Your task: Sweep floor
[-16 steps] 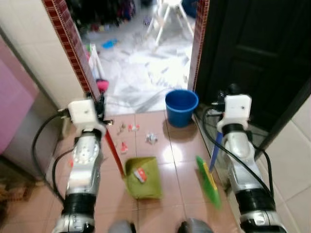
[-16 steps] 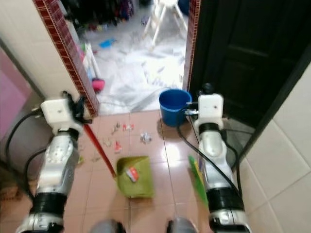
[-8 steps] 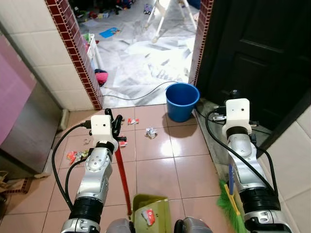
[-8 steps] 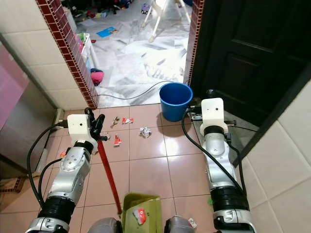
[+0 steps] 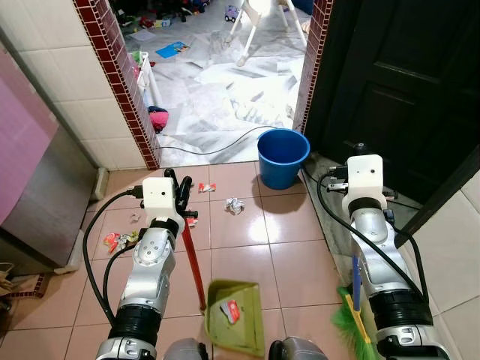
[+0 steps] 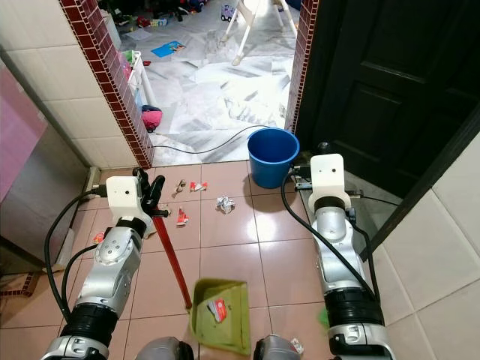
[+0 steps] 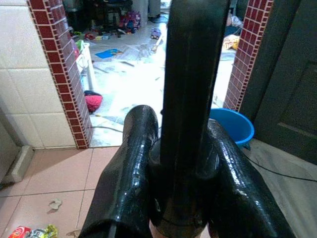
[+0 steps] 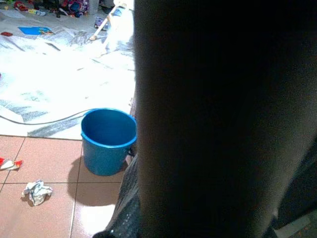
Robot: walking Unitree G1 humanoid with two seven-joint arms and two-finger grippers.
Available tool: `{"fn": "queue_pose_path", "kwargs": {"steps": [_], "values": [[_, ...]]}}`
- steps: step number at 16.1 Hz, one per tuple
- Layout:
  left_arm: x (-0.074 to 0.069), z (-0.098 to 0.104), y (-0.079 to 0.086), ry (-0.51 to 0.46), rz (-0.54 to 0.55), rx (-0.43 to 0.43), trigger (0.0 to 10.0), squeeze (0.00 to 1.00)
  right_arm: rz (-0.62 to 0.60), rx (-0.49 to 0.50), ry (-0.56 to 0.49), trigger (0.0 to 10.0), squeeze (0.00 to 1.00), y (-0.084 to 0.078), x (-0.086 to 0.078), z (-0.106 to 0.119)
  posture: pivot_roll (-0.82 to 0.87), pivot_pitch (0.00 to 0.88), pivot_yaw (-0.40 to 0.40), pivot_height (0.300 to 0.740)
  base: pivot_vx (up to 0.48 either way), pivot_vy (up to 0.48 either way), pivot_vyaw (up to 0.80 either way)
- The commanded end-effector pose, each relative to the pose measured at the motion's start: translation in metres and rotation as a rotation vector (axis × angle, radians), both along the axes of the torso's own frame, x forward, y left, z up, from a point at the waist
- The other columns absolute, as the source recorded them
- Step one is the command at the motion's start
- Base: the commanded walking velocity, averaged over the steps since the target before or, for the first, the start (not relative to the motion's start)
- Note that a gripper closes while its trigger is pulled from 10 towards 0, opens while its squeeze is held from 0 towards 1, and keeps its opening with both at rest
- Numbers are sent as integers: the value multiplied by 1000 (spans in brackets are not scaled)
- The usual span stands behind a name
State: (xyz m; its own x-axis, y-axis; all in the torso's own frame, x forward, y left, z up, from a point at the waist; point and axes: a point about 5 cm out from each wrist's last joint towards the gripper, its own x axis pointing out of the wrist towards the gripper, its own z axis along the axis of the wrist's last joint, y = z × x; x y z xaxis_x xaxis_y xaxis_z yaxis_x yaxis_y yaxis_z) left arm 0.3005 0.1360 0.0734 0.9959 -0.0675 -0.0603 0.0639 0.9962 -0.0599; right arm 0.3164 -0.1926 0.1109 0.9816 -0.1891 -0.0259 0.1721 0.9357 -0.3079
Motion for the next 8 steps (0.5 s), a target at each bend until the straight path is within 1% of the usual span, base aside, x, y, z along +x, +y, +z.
{"fn": "queue_pose_path", "kwargs": {"steps": [1, 4, 6, 8], "values": [[4, 9, 0, -39, 3, -2, 10000, 0, 2, -5, 17, 10000, 0, 0, -1, -1, -107, 0, 62, 740, -259, 0, 0], [4, 7, -2, -31, 0, -9, 10000, 0, 5, -1, 22, 10000, 0, 0, -2, -2, -111, 0, 61, 740, -255, 0, 0], [4, 6, -3, -28, -2, -12, 10000, 0, 5, -1, 26, 10000, 0, -1, -2, -2, -112, 0, 61, 740, 0, 0, 0], [4, 6, -2, -27, -4, -13, 10000, 0, 5, 0, 29, 10000, 0, -1, -2, -2, -112, 0, 61, 740, -296, 0, 0]]}}
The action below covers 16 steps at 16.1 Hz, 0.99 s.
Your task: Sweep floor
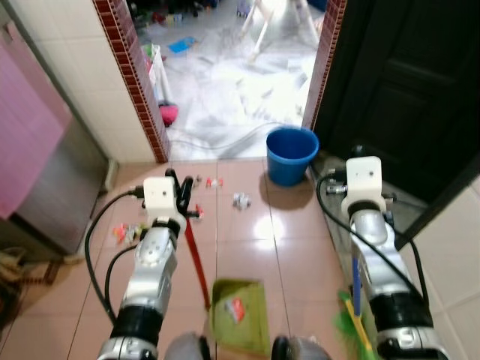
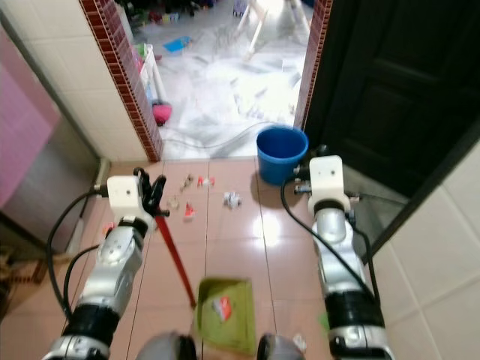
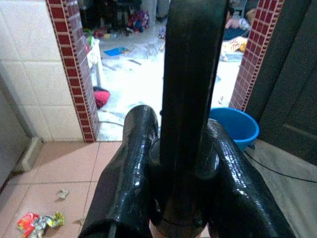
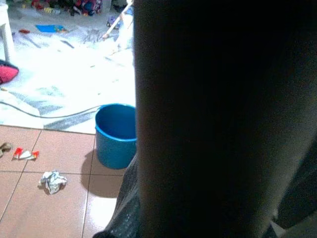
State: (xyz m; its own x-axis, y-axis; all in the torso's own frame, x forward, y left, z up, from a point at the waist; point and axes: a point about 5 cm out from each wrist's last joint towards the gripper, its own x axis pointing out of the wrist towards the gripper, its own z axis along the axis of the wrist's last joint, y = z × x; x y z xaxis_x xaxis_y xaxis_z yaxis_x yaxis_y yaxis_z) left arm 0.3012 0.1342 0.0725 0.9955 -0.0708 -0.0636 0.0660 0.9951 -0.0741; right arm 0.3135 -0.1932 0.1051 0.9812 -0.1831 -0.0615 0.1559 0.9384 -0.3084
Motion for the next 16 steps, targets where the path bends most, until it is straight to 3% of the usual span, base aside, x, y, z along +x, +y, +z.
{"fn": "queue_pose_path", "kwargs": {"steps": [1, 5, 10, 14, 16], "values": [[3, 6, 0, -31, 0, -2, 10000, 0, -1, -5, -3, 10000, 0, 0, 1, 4, -112, 0, 61, 740, 0, 0, 0], [3, 6, 1, -27, 6, -5, 10000, 0, 2, -4, 1, 10000, 0, 1, 2, 4, -114, 0, 57, 740, -279, 0, 0], [5, 5, 1, -56, 53, 22, 10000, 0, -3, 5, 5, 10000, 0, 0, 3, 4, -118, 0, 53, 740, 0, 0, 0], [16, 1, -5, -74, 116, 79, 10000, 0, -125, 231, 51, 10000, 0, -4, 8, 0, -124, 0, 54, 740, 0, 0, 0], [16, 0, -12, -65, 94, 69, 10000, 0, -134, 282, 38, 10000, 0, -4, 10, 1, -125, 0, 56, 740, 0, 0, 0]]}}
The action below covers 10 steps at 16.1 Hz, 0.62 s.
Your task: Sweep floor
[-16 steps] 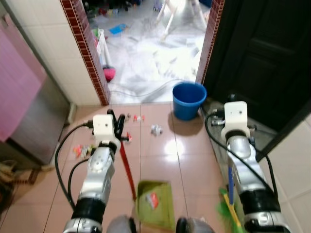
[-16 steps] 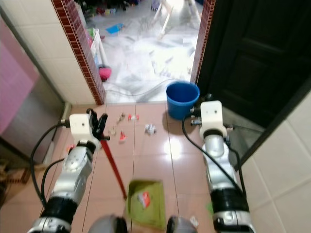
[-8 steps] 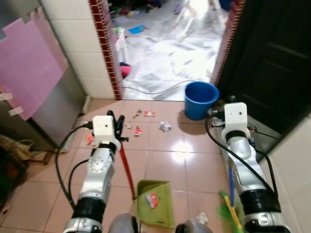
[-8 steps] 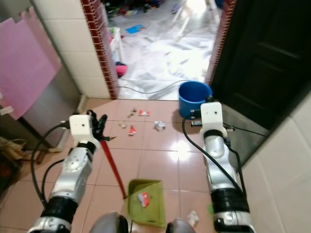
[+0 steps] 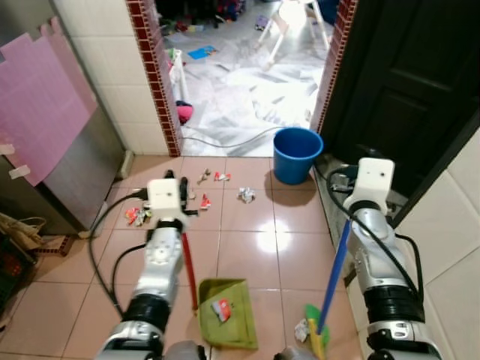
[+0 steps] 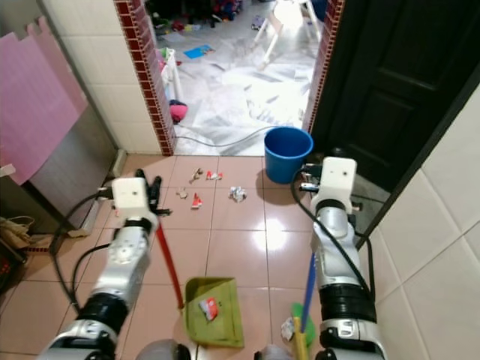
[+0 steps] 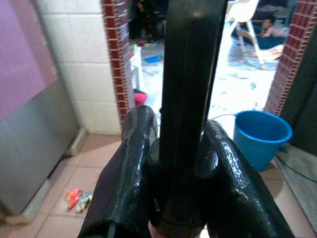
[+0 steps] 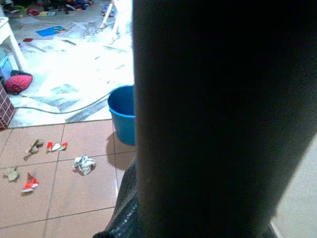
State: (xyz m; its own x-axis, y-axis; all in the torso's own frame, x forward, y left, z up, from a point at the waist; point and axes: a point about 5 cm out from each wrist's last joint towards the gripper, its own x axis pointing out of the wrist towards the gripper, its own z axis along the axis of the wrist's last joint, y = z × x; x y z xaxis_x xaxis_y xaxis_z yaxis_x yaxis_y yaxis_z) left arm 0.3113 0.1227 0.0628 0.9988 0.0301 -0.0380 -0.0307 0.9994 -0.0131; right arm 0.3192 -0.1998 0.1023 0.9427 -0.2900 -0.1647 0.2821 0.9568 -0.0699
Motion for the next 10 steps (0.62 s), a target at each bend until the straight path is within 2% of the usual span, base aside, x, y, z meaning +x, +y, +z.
{"fn": "queue_pose_path", "kwargs": {"steps": [1, 2, 4, 10], "values": [[5, 7, -5, -34, -15, 8, 10000, 0, -2, 87, -7, 10000, 0, 4, 5, 4, -127, 0, 58, 740, 0, 0, 0], [4, 3, -11, -18, -37, -8, 10000, 0, -3, 184, -30, 10000, 0, 8, 7, 6, -128, 0, 58, 740, 0, 0, 0], [3, -1, -17, 6, -66, -63, 10000, 0, 18, 221, -57, 10000, 0, 13, 9, 11, -129, 0, 58, 740, 0, 0, 0], [5, -4, -20, 12, -89, -73, 10000, 0, 146, 436, -210, 10000, 0, 32, 20, 42, -132, 0, 60, 740, 0, 0, 0]]}}
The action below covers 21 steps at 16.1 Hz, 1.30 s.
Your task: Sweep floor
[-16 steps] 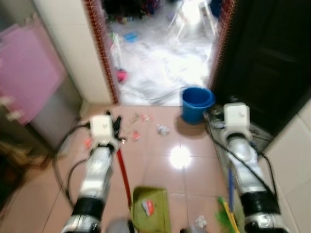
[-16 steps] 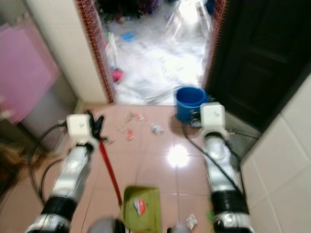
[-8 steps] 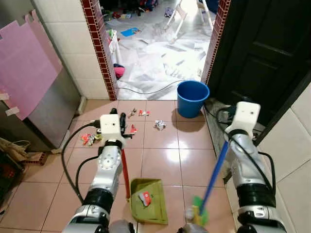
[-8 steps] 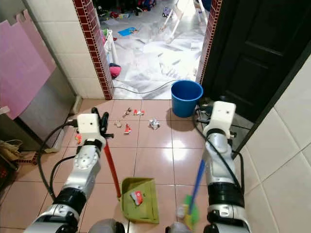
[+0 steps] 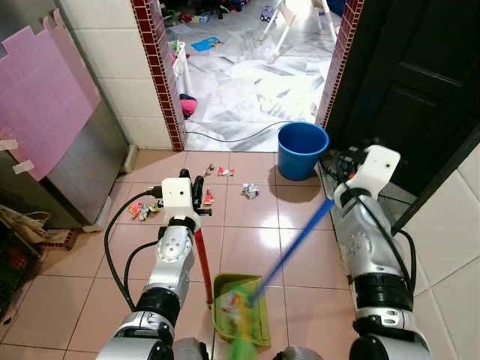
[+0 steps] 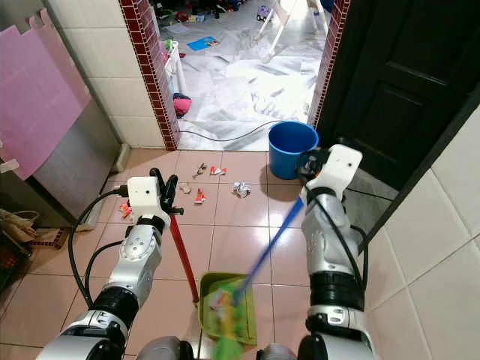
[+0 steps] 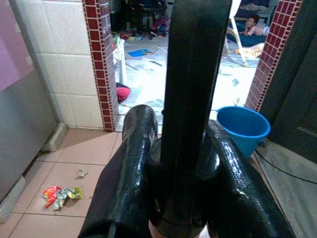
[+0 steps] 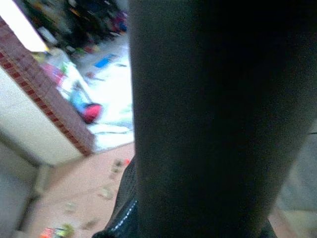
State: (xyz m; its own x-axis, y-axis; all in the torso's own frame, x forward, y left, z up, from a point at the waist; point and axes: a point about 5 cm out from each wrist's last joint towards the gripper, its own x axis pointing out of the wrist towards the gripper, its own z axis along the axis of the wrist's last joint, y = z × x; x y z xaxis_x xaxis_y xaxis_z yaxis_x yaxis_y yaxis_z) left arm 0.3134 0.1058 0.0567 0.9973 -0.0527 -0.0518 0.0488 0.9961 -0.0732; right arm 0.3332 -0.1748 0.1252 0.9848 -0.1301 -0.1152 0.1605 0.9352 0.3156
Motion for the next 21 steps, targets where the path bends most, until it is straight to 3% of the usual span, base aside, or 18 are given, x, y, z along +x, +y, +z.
{"fn": "queue_pose_path", "kwargs": {"steps": [1, 6, 16, 19, 21], "values": [[3, 2, -3, -2, -12, -17, 10000, 0, 50, 68, -115, 10000, 0, 9, 7, 27, -132, 0, 60, 740, 0, 0, 0], [6, 5, 4, -4, -7, -74, 10000, 0, 206, -315, -299, 10000, 0, 7, 8, 57, -137, 0, 62, 740, 0, 0, 0], [10, 11, 39, -31, 63, -88, 10000, 0, 245, -437, -291, 10000, 0, -8, -3, 42, -131, 0, 69, 740, 0, 0, 0], [11, 23, 54, -83, 121, -113, 10000, 0, 203, -558, -228, 10000, 0, -7, -16, 19, -116, 0, 53, 740, 0, 0, 0], [14, 34, 61, -128, 145, -125, 10000, 0, 199, -586, -177, 10000, 0, -5, -24, 4, -107, 0, 38, 740, 0, 0, 0]]}}
